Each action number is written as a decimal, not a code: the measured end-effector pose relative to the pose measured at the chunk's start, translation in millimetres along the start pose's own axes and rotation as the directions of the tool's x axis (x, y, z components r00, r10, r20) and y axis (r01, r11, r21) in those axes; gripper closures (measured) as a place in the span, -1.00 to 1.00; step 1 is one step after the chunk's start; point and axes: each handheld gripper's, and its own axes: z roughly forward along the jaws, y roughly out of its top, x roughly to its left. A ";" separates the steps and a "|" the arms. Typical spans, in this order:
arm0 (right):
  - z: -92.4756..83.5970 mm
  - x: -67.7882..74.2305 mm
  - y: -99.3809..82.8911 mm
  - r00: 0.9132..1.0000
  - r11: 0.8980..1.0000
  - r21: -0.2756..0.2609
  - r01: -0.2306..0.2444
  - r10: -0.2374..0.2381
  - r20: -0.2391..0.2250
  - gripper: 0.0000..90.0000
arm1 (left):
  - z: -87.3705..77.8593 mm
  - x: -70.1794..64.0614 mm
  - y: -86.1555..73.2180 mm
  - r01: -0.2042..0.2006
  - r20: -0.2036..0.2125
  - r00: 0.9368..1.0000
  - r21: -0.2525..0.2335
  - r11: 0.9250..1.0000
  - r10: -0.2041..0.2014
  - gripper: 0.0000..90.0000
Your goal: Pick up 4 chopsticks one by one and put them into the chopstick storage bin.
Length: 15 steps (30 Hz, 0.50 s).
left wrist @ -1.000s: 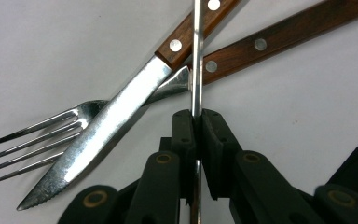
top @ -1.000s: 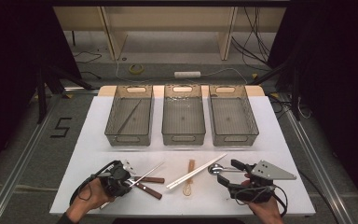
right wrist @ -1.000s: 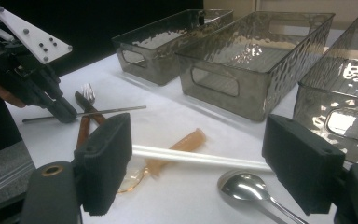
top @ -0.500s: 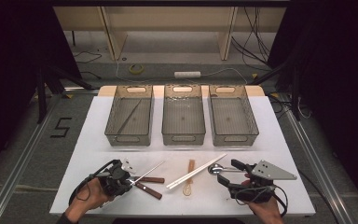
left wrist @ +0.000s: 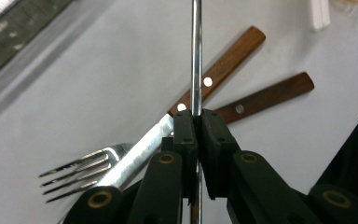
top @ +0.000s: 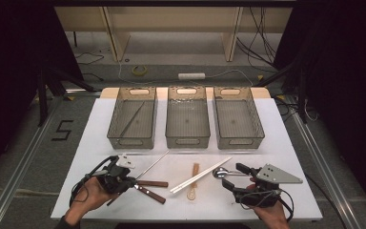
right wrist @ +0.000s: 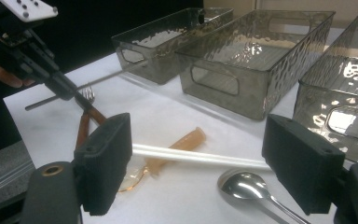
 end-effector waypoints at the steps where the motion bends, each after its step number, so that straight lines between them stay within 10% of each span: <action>1: -0.2 0.0 0.1 1.000 1.000 0.002 0.001 -0.001 0.001 -0.44 | -1.2 1.0 0.9 0.006 0.003 1.000 -0.012 1.000 -0.006 0.88; 15: 0.4 -0.8 -0.3 1.000 1.000 0.003 -0.003 0.003 0.004 -0.44 | -9.7 24.1 15.5 0.074 -0.020 0.997 -0.116 0.991 -0.077 0.88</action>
